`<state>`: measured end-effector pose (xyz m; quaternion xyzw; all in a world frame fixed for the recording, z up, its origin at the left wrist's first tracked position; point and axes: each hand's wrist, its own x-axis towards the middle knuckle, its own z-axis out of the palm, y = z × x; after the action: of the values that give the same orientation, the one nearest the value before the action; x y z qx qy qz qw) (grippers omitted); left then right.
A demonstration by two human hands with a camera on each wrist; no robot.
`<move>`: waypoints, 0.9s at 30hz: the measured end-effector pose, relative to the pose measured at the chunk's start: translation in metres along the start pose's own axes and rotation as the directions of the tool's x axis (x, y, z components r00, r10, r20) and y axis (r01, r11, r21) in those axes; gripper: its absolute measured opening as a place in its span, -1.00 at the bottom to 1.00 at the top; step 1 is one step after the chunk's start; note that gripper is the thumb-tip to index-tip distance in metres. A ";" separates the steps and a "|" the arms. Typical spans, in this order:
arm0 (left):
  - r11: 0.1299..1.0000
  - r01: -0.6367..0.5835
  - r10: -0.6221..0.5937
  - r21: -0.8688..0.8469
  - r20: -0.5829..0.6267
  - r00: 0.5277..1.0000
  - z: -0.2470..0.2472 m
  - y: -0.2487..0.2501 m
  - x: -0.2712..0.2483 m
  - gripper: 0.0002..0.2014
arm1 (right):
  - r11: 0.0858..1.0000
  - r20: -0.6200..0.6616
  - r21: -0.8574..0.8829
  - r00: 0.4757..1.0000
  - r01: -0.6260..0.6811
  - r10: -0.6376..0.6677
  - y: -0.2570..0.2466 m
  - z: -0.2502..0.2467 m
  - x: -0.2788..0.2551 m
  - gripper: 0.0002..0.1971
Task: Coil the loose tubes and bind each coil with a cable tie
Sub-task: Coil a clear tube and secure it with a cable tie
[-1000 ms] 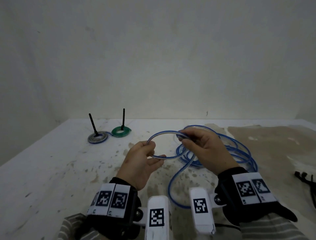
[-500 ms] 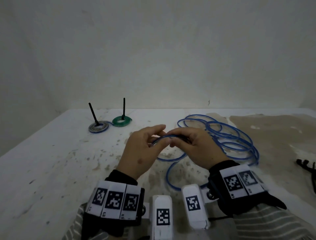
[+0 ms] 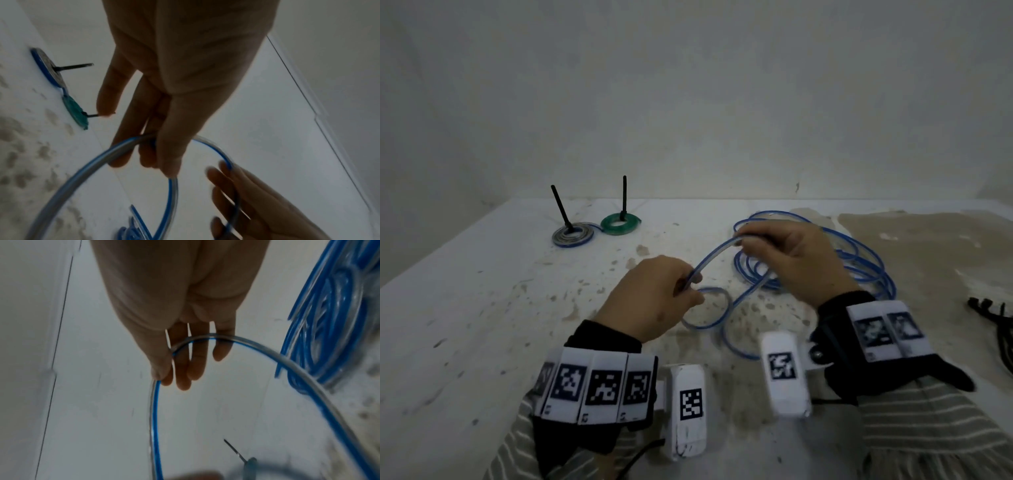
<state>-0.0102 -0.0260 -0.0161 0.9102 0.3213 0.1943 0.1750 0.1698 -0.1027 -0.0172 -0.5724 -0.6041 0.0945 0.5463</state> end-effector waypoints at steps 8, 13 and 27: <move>0.943 0.095 -0.090 -0.320 0.029 0.995 -0.003 -0.010 0.000 -0.77 | 0.997 -0.064 -0.033 0.995 -0.076 0.073 0.006 -0.017 -0.002 -0.76; 0.853 0.181 -0.215 -0.489 -0.015 0.976 -0.002 -0.006 -0.001 -0.76 | 0.986 0.088 -0.128 0.989 -0.107 0.119 0.002 -0.001 -0.003 -0.80; 0.864 0.194 -0.205 -0.464 0.027 0.978 0.016 0.005 0.002 -0.86 | 0.984 0.209 -0.162 0.971 -0.079 0.112 -0.001 0.018 -0.006 -0.91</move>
<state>0.0010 -0.0315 -0.0276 0.8015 0.3597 0.2566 0.4029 0.1542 -0.0986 -0.0262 -0.6272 -0.6373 0.1363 0.4264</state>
